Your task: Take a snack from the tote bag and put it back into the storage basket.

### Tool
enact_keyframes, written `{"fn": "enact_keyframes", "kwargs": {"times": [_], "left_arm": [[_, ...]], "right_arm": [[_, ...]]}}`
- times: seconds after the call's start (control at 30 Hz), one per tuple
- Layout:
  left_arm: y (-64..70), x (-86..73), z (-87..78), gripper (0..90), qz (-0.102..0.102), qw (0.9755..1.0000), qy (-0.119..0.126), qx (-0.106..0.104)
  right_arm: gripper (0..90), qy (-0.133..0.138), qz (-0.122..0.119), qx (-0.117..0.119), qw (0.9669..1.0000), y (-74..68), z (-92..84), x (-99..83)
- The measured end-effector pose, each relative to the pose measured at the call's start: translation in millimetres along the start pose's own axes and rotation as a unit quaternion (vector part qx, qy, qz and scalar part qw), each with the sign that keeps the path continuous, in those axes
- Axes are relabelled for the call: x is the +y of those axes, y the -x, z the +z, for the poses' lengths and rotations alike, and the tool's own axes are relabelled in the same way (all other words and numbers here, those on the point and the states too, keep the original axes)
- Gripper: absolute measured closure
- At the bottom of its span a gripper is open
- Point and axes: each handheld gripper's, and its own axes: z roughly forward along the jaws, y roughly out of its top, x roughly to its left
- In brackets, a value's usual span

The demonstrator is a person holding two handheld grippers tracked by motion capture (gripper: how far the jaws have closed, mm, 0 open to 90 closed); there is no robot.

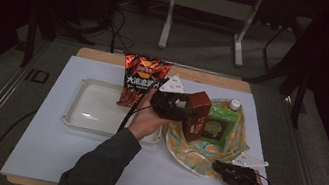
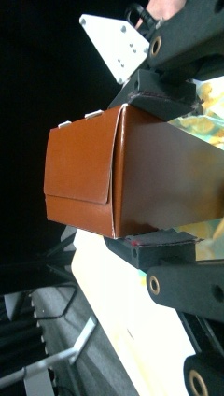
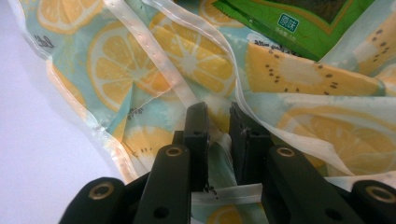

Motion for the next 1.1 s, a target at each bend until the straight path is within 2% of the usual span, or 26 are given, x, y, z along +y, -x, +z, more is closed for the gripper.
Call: {"fn": "enact_keyframes", "kwargs": {"times": [0.27,0.57,0.83,1.1], "left_arm": [[17.6,8.8,3.5,42.6,0.012,0.9997,0.003,-0.022],[29.3,20.4,-2.5,42.6,0.024,0.9993,0.004,-0.029],[31.7,25.9,-16.3,42.6,0.018,0.9991,0.01,-0.037],[28.5,26.0,-32.4,42.5,0.013,0.9991,0.01,-0.04]], "right_arm": [[77.4,0.0,0.0,0.0,1.0,0.0,0.0,0.0],[77.4,-0.001,0.0,0.0,1.0,0.0,-0.2,0.1],[77.4,-0.002,0.0,0.0,1.0,0.2,-0.2,0.1],[77.4,-0.001,0.0,0.0,1.0,0.1,-0.2,0.1]]}}
